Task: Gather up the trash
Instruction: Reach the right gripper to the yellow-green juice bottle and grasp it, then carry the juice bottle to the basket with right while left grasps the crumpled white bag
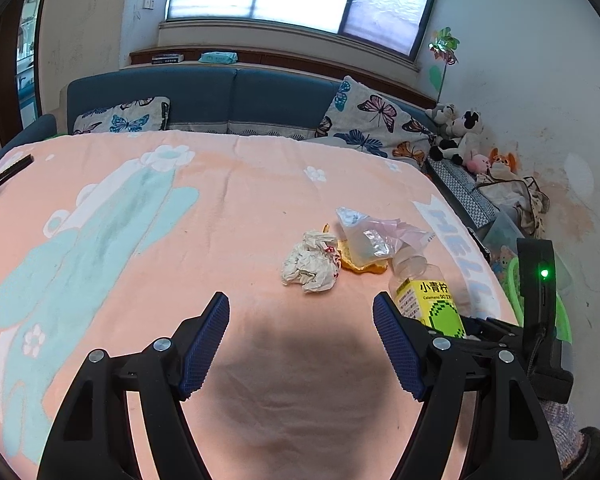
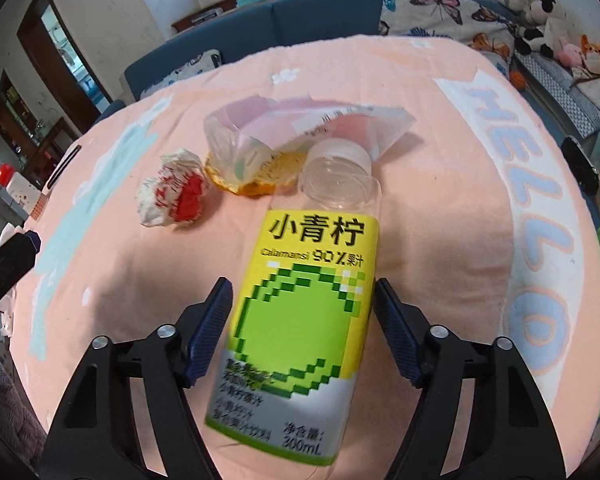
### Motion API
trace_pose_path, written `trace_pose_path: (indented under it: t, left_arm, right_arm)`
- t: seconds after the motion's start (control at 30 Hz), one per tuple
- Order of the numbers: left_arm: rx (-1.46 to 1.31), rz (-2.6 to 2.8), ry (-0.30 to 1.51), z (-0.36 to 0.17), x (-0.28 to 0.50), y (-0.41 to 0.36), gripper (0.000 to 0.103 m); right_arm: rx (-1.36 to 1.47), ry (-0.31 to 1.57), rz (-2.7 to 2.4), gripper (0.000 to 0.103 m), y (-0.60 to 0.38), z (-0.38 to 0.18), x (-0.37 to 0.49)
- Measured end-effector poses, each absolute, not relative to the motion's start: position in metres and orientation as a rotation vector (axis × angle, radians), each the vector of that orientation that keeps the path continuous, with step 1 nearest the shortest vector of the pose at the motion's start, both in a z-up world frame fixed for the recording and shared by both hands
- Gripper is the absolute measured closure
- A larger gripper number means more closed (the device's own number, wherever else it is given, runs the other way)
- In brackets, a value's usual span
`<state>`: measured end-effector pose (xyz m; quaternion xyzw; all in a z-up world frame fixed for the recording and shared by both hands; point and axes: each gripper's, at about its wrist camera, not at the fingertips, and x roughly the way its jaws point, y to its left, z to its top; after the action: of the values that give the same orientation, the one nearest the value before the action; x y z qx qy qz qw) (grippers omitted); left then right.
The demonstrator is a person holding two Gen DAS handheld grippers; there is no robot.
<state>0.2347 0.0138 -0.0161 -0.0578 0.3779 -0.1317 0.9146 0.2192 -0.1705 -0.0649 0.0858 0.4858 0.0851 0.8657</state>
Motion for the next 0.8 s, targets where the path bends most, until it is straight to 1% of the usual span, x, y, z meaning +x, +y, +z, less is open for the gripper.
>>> trace_pose_path:
  t: [0.17, 0.33, 0.6, 0.8]
  left_arm:
    - [-0.109, -0.275, 0.802, -0.025, 0.246, 0.005, 0.032]
    - [-0.095, -0.281, 0.828, -0.037, 0.258, -0.006, 0.032]
    - [-0.085, -0.294, 0.878, -0.059, 0.29, -0.021, 0.037]
    - [-0.103, -0.298, 0.887, -0.069, 0.309, -0.029, 0.038]
  right_arm:
    - [0.16, 1.015, 0.187, 0.036, -0.172, -0.066, 0.218]
    - [0.192, 1.015, 0.205, 0.042, -0.18, -0.063, 0.213]
    - [0.223, 1.003, 0.235, 0.044, -0.203, -0.056, 0.191]
    - [0.257, 0.969, 0.246, 0.044, -0.227, -0.046, 0.166]
